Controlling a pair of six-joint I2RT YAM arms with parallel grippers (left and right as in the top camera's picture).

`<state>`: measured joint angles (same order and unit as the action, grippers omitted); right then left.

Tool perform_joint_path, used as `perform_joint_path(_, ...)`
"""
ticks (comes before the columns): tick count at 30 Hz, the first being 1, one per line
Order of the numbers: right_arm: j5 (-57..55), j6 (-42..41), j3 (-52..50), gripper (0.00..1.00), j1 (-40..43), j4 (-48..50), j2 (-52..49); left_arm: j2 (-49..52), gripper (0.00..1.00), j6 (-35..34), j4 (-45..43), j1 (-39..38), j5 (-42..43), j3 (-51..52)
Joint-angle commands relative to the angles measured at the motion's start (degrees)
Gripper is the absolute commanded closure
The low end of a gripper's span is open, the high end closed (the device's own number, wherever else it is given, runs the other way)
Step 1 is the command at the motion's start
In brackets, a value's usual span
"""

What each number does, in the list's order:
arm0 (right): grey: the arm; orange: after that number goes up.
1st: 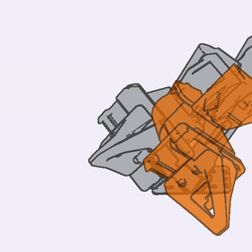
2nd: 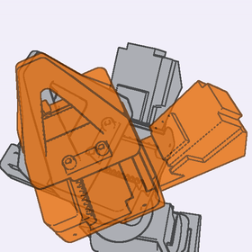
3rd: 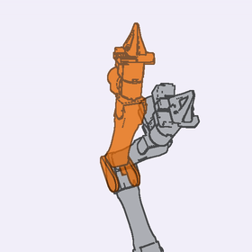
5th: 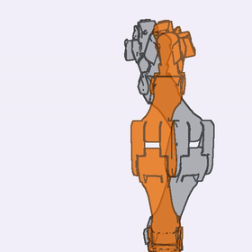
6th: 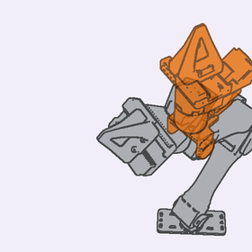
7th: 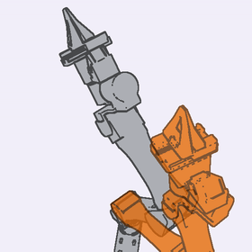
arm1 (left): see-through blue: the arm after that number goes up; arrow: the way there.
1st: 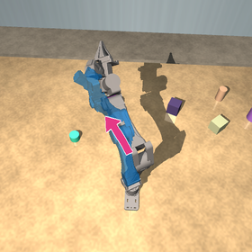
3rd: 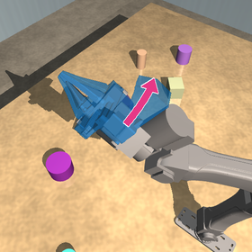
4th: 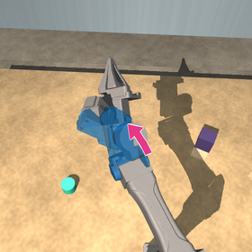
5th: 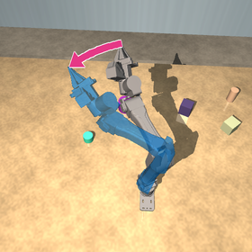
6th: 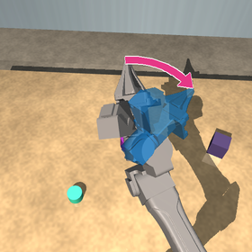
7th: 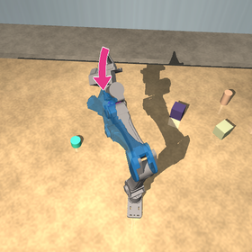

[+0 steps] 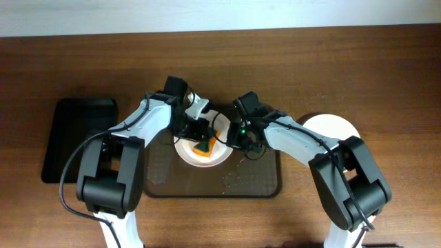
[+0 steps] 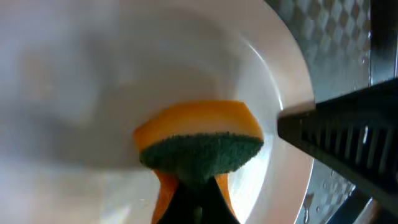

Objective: Clean dirty plates on tray and stack at the side

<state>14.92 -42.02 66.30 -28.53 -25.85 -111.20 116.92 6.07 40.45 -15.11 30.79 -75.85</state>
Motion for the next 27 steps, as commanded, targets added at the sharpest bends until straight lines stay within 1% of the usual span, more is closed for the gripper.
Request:
perform_joint_path(1, -2.03, 0.0, -2.01, 0.96, 0.0, -0.72, -1.81, 1.14, 1.0, -6.67, -9.51, 1.07, -12.81, 0.04)
perform_joint_path(2, -2.03, 0.0, -2.03, 0.96, 0.0, -0.72, -1.81, 1.14, 1.0, -6.69, -11.34, 1.07, -16.63, 0.04)
perform_joint_path(3, -2.05, 0.0, -2.03, 0.96, 0.0, -0.72, -1.81, 1.14, 1.0, -6.73, -11.21, 1.07, -23.06, 0.04)
perform_joint_path(4, -2.05, 0.0, -2.03, 0.96, 0.0, -0.72, -1.81, 1.14, 1.0, -7.58, -9.44, 1.01, -29.16, 0.04)
perform_joint_path(5, -2.03, 0.0, -2.03, 0.96, 0.0, -0.7, -1.81, 1.14, 1.0, -10.19, -6.47, 0.85, -35.26, 0.04)
perform_joint_path(6, -2.03, 0.0, -2.03, 0.96, 0.0, -0.66, -1.81, 1.14, 1.0, -10.6, -3.48, 0.87, -35.6, 0.04)
perform_joint_path(8, -2.03, 0.0, -2.03, 0.96, 0.0, -0.7, -1.81, 1.14, 1.0, -10.23, 3.85, 0.35, -27.21, 0.04)
perform_joint_path(10, -2.01, 0.0, -2.03, 0.96, 0.0, -0.7, -1.81, 1.14, 1.0, 2.97, 10.05, 0.37, -3.96, 0.04)
perform_joint_path(11, -2.03, -0.02, -2.03, 0.96, 0.0, -0.68, -1.81, 1.14, 1.0, 10.47, 12.41, 0.37, 5.2, 0.04)
perform_joint_path(12, -2.03, 0.0, -2.03, 0.96, 0.0, -0.7, -1.81, 1.14, 1.0, 13.29, 12.59, 0.37, 8.13, 0.04)
perform_joint_path(14, -2.01, 0.0, -2.03, 0.96, 0.0, -0.72, -1.81, 1.14, 1.0, 13.73, 8.72, 0.39, 8.41, 0.04)
perform_joint_path(15, -2.03, 0.0, -2.03, 0.96, 0.0, -0.72, -1.81, 1.14, 1.0, 10.84, 4.39, 0.57, 5.4, 0.04)
perform_joint_path(16, -2.03, 0.0, -2.03, 0.96, 0.0, -0.74, -1.81, 1.14, 1.0, 5.29, 0.59, 1.07, -1.84, 0.04)
perform_joint_path(17, -2.03, 0.0, -2.03, 0.96, 0.0, -0.72, -1.81, 1.14, 1.0, 0.55, -2.56, 1.31, -10.1, 0.04)
perform_joint_path(18, -2.03, 0.0, -2.03, 0.96, 0.0, -0.74, -1.81, 1.14, 1.0, -3.67, -5.16, 1.25, -20.63, 0.02)
perform_joint_path(19, -2.05, 0.0, -2.03, 0.96, 0.0, -0.72, -1.81, 1.14, 1.0, -8.5, -6.95, 1.25, -34.47, -0.22)
perform_joint_path(20, -2.05, 0.02, -2.03, 0.95, 0.0, -0.74, -1.81, 1.11, 1.0, -9.75, -5.09, 1.25, -38.86, -1.27)
perform_joint_path(21, -2.05, 0.0, -2.03, 0.96, 0.0, -0.72, -1.81, 1.11, 1.0, -12.5, -1.55, 1.27, -40.79, -2.91)
perform_joint_path(22, -2.05, 0.02, -2.03, 0.96, 0.0, -0.7, -1.81, 1.11, 1.0, -13.99, 5.16, 1.53, -40.02, -6.25)
perform_joint_path(24, -2.05, 0.02, -2.03, 0.96, 0.0, -0.72, -1.81, 1.11, 1.0, -13.92, 14.75, 1.64, -35.39, -11.98)
perform_joint_path(25, -2.03, 0.0, -2.03, 0.96, 0.0, -0.7, -1.81, 1.11, 1.0, -11.93, 20.59, 1.64, -31.1, -16.31)
perform_joint_path(27, -2.01, 0.0, -2.03, 0.96, 0.0, -0.72, -1.81, 1.11, 1.0, -5.03, 29.38, 1.68, -23.02, -25.24)
